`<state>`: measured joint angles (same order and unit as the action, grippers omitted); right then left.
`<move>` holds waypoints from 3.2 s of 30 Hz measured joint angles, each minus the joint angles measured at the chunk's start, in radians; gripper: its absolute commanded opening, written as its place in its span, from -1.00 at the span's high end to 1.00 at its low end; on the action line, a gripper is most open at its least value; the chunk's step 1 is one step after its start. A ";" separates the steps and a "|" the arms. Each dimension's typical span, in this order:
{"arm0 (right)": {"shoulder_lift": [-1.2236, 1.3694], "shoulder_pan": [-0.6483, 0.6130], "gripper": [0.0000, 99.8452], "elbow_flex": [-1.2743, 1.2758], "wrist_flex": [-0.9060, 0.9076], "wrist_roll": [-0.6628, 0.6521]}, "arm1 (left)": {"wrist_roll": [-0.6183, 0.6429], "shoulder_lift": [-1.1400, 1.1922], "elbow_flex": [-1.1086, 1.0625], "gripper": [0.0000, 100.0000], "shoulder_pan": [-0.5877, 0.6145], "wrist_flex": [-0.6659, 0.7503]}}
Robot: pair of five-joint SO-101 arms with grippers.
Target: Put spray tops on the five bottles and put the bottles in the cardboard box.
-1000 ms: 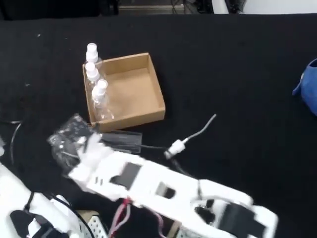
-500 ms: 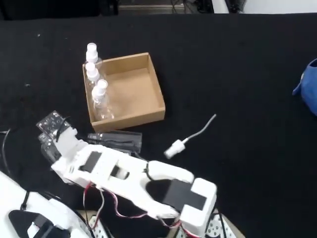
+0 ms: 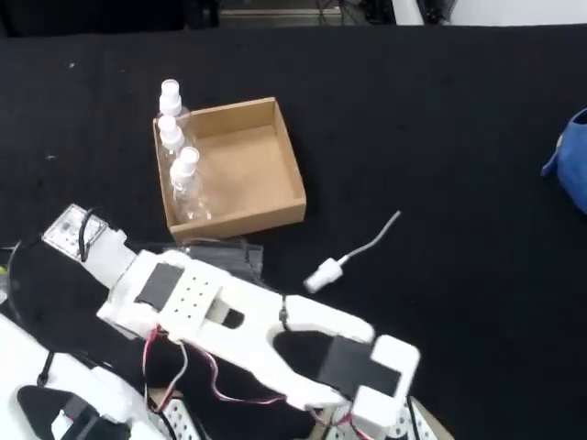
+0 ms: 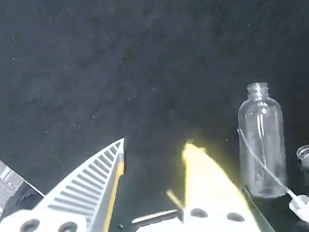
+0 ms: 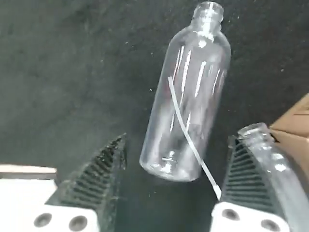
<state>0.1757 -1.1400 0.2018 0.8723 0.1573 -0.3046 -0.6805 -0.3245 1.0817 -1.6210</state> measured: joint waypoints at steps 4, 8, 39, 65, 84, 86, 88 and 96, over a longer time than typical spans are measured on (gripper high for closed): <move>-0.103 0.011 0.48 0.000 0.063 -0.011 | 0.000 0.063 -0.057 0.66 -0.023 0.061; -0.212 0.034 0.48 0.066 0.107 -0.011 | 0.002 0.175 -0.091 0.66 -0.100 0.074; -0.839 0.644 0.48 0.657 0.374 -0.566 | 0.118 0.301 -0.505 0.67 -0.437 0.595; -0.839 0.730 0.48 0.760 0.258 -0.517 | -0.476 0.301 -0.539 0.66 -0.107 0.595; -0.839 0.730 0.48 0.816 0.204 -0.517 | -0.810 0.302 -0.517 0.59 0.061 0.583; -0.839 0.730 0.48 0.816 0.204 -0.517 | -0.813 0.302 -0.540 0.62 0.061 0.583; -0.839 0.730 0.48 0.816 0.204 -0.517 | -0.815 0.302 -0.557 0.71 0.061 0.585; -0.839 0.730 0.48 0.766 0.334 -0.618 | -0.815 0.302 -0.551 0.94 0.049 0.482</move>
<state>-0.6636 -0.4097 0.9674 1.2068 -0.4611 -1.1193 -0.3782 -0.8753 1.1308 -1.1393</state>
